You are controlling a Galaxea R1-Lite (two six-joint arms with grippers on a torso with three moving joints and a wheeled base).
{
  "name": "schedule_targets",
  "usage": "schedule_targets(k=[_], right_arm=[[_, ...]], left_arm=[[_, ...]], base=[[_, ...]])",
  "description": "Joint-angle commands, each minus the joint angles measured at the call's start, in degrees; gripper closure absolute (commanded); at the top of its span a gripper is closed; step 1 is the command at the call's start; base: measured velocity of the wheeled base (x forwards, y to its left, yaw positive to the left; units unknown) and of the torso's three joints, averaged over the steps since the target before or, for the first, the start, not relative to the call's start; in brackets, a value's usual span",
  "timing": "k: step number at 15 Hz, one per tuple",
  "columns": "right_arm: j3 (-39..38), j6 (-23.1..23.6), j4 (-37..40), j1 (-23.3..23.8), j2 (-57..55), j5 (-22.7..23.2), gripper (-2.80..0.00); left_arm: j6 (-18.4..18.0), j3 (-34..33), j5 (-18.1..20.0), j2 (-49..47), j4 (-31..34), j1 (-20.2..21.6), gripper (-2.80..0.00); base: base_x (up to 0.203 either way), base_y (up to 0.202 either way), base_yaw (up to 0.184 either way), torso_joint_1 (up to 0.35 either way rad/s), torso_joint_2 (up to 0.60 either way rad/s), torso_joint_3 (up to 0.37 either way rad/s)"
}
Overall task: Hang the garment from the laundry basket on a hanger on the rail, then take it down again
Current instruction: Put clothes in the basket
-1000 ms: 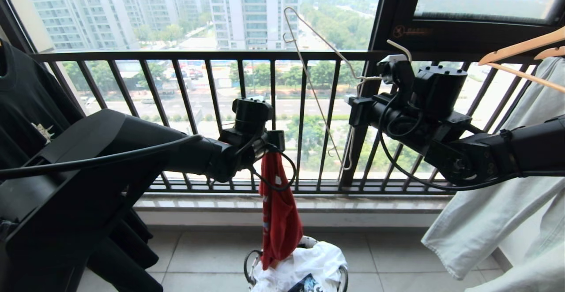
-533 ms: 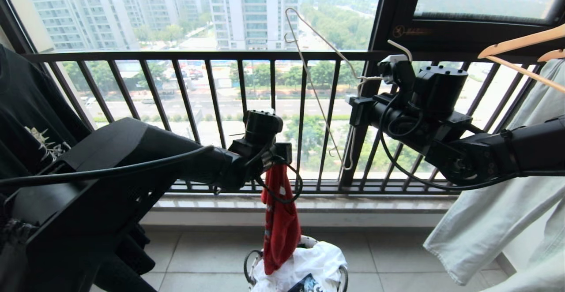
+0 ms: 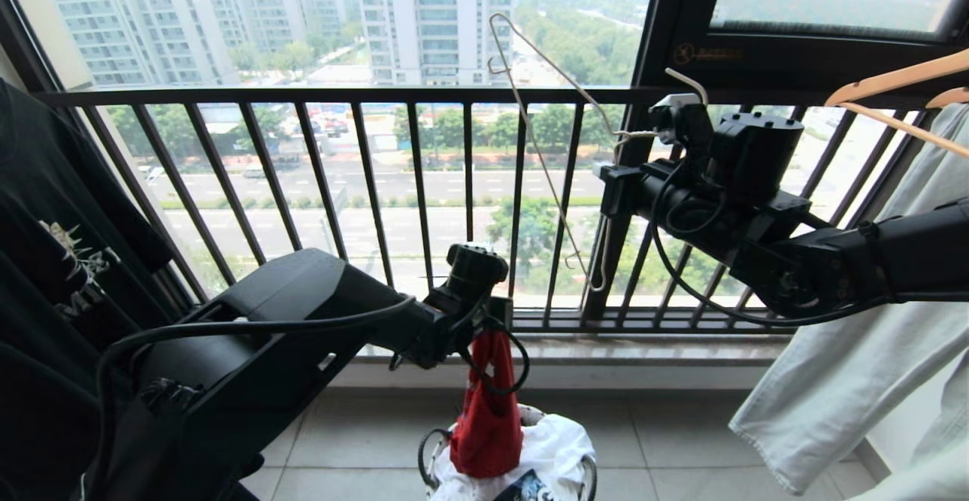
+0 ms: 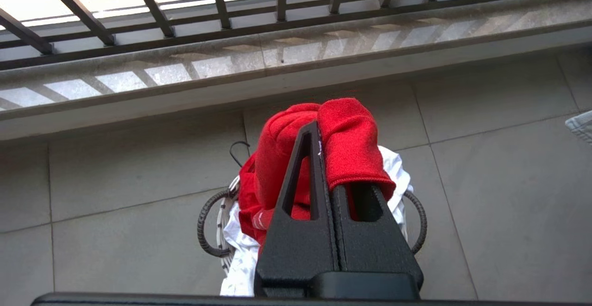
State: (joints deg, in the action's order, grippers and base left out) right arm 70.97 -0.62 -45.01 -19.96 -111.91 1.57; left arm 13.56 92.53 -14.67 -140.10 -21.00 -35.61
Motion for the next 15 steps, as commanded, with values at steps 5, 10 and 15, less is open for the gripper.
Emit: schedule_targets(k=[5,10,15], right_arm=[[0.01,0.01,-0.34,0.09,0.02,0.10,0.00],[-0.05,0.01,-0.34,0.09,0.02,0.10,0.00],[-0.05,0.01,-0.34,0.09,0.02,0.10,0.00]], left_arm=[[-2.54,-0.89,-0.28,-3.31,0.17,-0.52,0.00],[-5.65,-2.18,-0.74,-3.54,0.09,-0.78,0.00],[-5.74,-1.74,-0.98,-3.69,0.52,-0.69,-2.80]], base=[[0.000,0.000,0.000,0.000,0.00,0.000],[0.000,0.000,0.000,0.000,0.00,0.000],[0.000,0.000,0.000,0.000,0.00,0.000]])
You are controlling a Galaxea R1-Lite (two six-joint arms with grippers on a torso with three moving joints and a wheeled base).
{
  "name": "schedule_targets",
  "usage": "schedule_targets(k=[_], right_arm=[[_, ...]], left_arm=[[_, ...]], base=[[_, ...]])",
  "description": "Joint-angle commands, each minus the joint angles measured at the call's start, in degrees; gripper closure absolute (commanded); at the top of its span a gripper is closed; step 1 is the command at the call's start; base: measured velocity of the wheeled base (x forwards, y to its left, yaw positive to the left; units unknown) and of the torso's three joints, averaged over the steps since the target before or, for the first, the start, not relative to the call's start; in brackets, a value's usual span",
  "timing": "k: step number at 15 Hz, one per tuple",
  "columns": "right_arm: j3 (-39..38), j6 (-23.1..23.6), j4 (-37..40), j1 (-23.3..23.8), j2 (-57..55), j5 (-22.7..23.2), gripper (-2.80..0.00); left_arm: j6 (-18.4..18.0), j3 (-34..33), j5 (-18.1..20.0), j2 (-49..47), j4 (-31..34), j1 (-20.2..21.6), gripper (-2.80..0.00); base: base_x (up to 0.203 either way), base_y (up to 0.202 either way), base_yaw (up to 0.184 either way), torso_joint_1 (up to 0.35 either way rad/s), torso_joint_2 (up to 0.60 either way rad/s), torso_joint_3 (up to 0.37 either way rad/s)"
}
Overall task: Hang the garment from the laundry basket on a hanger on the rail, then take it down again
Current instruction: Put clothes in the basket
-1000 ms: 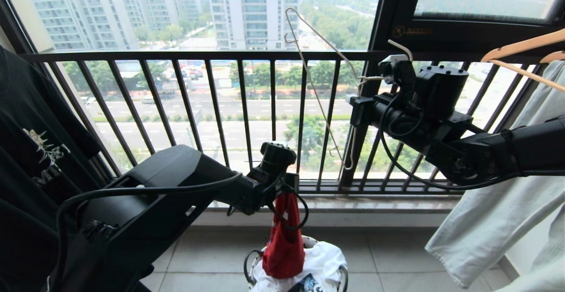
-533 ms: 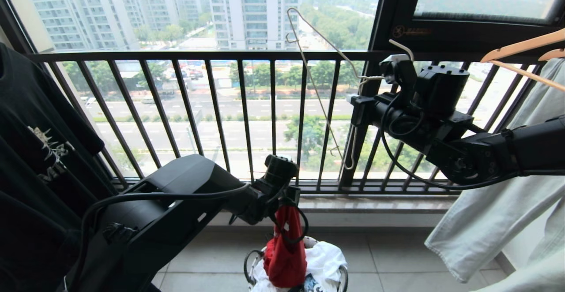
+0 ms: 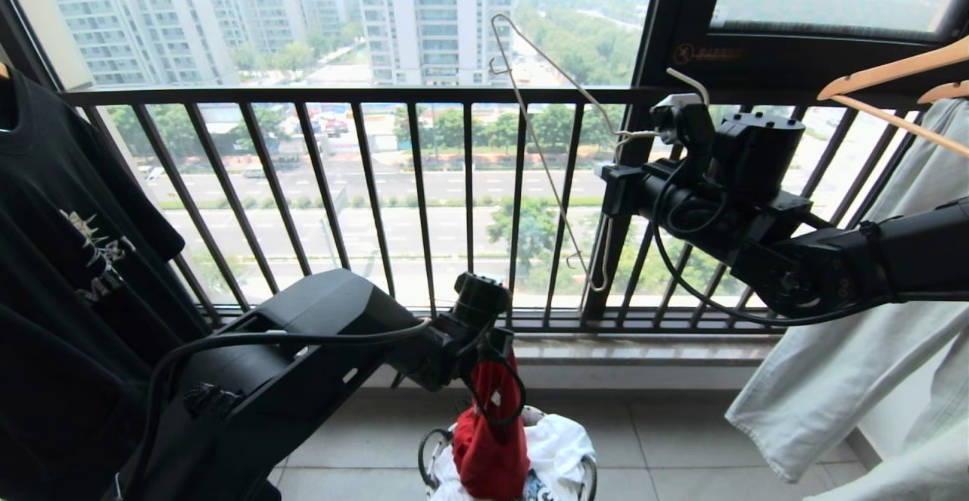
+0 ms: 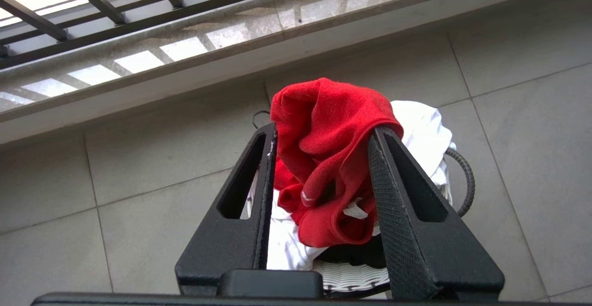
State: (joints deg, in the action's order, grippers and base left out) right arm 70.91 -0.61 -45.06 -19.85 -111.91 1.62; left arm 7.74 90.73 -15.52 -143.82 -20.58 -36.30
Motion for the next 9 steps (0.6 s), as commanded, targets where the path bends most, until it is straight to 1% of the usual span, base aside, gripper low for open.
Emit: schedule_targets(k=[1,4,7,9], right_arm=[[0.02,-0.01,-0.29,-0.10,0.02,0.05,0.00],[0.02,-0.01,-0.29,-0.04,0.02,0.05,0.00],[0.02,-0.01,-0.29,-0.10,0.00,0.05,0.00],[0.02,-0.01,-0.29,-0.10,0.02,0.05,0.00]], left_arm=[[0.08,-0.12,-0.13,0.21,0.19,0.00,-2.80],[-0.09,-0.38,-0.11,0.83,0.86,0.00,-2.80],[-0.36,-0.25,-0.04,2.26,4.52,0.00,-2.80],[-0.36,-0.47,-0.04,4.31,4.83,0.08,-2.80]], base=[[0.000,0.000,0.000,0.000,0.00,0.000],[0.000,0.000,0.000,0.000,0.00,0.000],[0.000,0.000,0.000,0.000,0.00,0.000],[0.000,0.000,0.000,0.000,0.00,0.000]])
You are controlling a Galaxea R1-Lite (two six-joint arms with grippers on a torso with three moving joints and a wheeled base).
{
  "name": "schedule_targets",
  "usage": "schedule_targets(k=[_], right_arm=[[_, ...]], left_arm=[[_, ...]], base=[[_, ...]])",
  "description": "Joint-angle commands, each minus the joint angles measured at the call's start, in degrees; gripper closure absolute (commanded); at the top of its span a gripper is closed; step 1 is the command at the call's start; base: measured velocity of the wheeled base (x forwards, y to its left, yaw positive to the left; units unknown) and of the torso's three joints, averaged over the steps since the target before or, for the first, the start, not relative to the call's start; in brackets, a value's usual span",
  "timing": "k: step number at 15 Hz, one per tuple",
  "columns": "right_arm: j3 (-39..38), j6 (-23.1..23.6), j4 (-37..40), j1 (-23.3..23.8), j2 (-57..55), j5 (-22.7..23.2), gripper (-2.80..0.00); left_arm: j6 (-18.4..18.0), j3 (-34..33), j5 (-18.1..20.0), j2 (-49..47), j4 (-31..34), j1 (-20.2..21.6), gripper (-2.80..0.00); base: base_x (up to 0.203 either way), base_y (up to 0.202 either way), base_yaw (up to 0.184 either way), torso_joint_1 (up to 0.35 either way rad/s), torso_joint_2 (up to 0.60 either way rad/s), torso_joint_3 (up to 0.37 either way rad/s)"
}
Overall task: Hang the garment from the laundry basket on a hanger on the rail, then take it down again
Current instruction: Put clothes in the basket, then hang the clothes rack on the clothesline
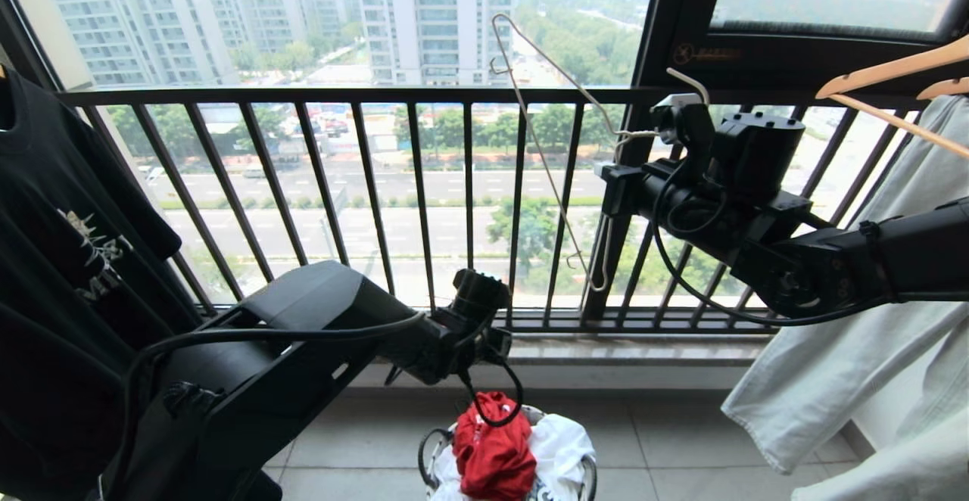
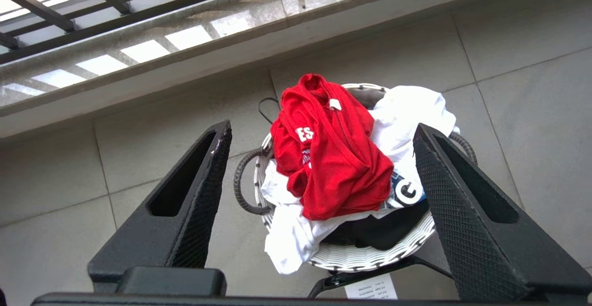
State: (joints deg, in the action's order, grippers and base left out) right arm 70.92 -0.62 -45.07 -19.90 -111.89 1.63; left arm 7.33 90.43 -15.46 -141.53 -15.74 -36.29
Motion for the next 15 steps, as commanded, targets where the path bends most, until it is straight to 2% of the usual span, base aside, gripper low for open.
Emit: schedule_targets(k=[1,4,10,13,15], right_arm=[[0.00,0.01,-0.28,-0.05,0.09,0.04,0.00],[0.00,0.01,-0.20,-0.05,0.09,0.04,0.00],[-1.56,1.40,-0.28,-0.57,-0.18,0.04,0.00],[-3.25,2.05,-0.17,-2.07,0.65,-0.13,0.00],[-4.49,3.68,0.09,-3.95,2.20,-2.88,0.00]], left_arm=[[-0.06,-0.84,-0.10,3.13,0.00,0.17,0.00],[-1.28,-2.20,-0.12,8.02,1.43,0.88,0.00],[-3.00,-3.71,0.15,21.99,13.53,3.25,0.00],[-2.76,-3.74,0.28,27.61,14.39,5.94,0.00],[-2.75,-4.90,0.46,32.18,14.61,7.63,0.00]], base=[[0.000,0.000,0.000,0.000,0.00,0.000],[0.000,0.000,0.000,0.000,0.00,0.000],[0.000,0.000,0.000,0.000,0.00,0.000],[0.000,0.000,0.000,0.000,0.00,0.000],[0.000,0.000,0.000,0.000,0.00,0.000]])
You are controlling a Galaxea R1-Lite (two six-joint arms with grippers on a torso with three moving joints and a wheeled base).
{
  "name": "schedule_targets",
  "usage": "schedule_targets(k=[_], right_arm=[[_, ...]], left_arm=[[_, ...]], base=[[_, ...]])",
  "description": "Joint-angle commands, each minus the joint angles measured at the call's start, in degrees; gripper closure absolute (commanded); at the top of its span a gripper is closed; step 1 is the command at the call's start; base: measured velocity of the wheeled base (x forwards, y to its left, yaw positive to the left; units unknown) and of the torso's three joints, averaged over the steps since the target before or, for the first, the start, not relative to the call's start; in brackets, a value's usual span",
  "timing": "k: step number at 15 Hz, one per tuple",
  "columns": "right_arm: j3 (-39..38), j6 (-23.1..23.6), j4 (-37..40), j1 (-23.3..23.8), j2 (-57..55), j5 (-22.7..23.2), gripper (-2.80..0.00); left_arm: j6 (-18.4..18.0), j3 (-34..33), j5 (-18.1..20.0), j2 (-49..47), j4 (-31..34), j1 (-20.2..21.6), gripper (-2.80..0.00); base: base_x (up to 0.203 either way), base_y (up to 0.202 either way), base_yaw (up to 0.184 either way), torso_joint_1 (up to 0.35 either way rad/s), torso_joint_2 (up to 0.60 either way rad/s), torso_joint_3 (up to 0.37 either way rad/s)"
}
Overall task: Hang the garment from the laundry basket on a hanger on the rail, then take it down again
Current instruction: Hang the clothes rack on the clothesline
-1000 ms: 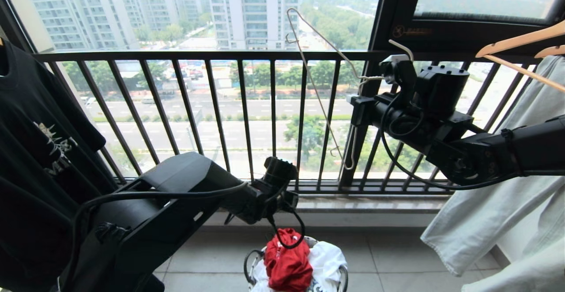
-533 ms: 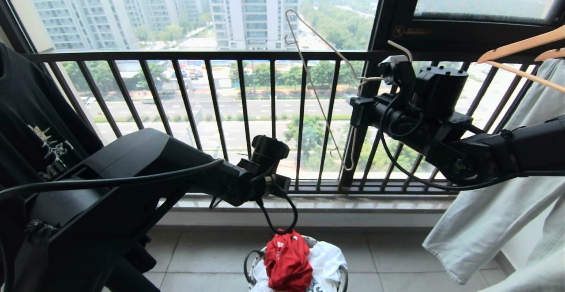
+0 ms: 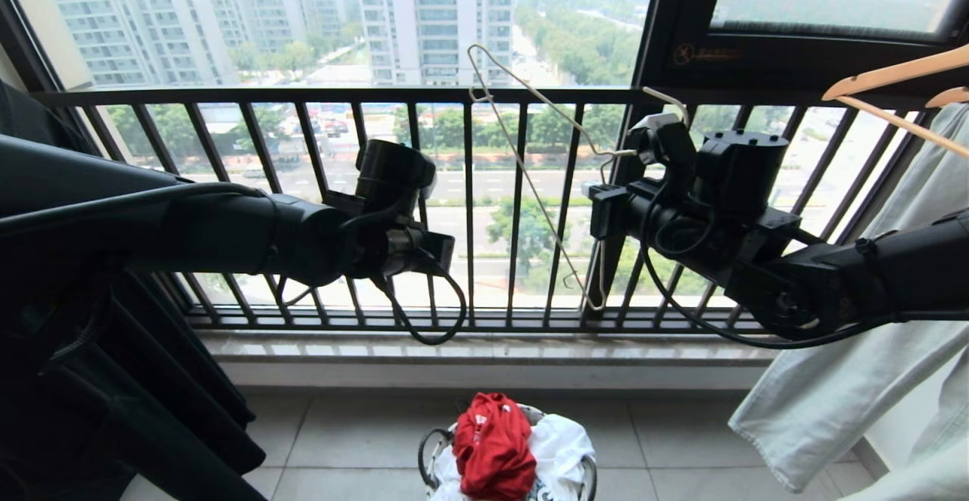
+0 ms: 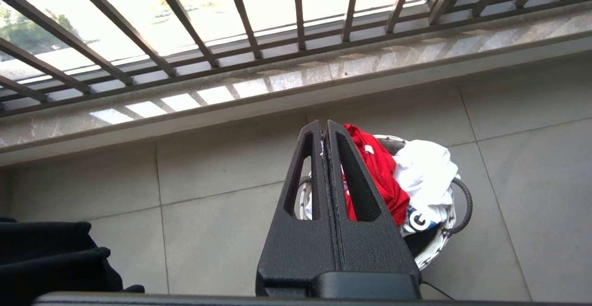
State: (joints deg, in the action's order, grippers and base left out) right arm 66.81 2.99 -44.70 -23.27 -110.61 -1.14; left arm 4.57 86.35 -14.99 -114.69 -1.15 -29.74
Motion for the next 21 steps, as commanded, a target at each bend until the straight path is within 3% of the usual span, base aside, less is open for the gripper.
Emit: schedule_targets(k=[1,3,5,9,13,15,21], right_arm=[[-1.66,1.13,-0.24,-1.33,2.48,-1.67,0.00],[-2.53,3.18,1.14,-3.29,4.66,-3.10,0.00],[-2.39,8.11,3.68,-4.09,6.81,-7.51,0.00],[-1.59,12.85,7.94,-8.11,11.34,-15.96,0.00],[4.67,15.35,15.09,-11.21,12.89,-27.65,0.00],[5.30,16.74,15.29,-11.56,15.56,-34.18,0.00],[8.94,17.22,22.43,-12.09,20.34,-37.55,0.00]], left_arm=[[-0.06,-2.34,0.59,8.20,0.07,1.52,0.00],[-0.55,-4.42,3.55,13.38,0.61,3.11,0.00],[-1.10,-4.89,5.99,18.57,3.74,4.23,0.00],[-1.43,-5.05,9.73,26.09,10.93,6.45,0.00],[-3.46,-5.59,11.50,29.53,15.59,7.35,0.00],[-4.18,-6.11,14.44,31.53,16.48,8.00,0.00],[-4.31,-7.18,14.63,33.56,16.27,8.03,0.00]], base=[[0.000,0.000,0.000,0.000,0.00,0.000],[0.000,0.000,0.000,0.000,0.00,0.000],[0.000,0.000,0.000,0.000,0.00,0.000],[0.000,0.000,0.000,0.000,0.00,0.000],[0.000,0.000,0.000,0.000,0.00,0.000],[0.000,0.000,0.000,0.000,0.00,0.000],[0.000,0.000,0.000,0.000,0.00,0.000]])
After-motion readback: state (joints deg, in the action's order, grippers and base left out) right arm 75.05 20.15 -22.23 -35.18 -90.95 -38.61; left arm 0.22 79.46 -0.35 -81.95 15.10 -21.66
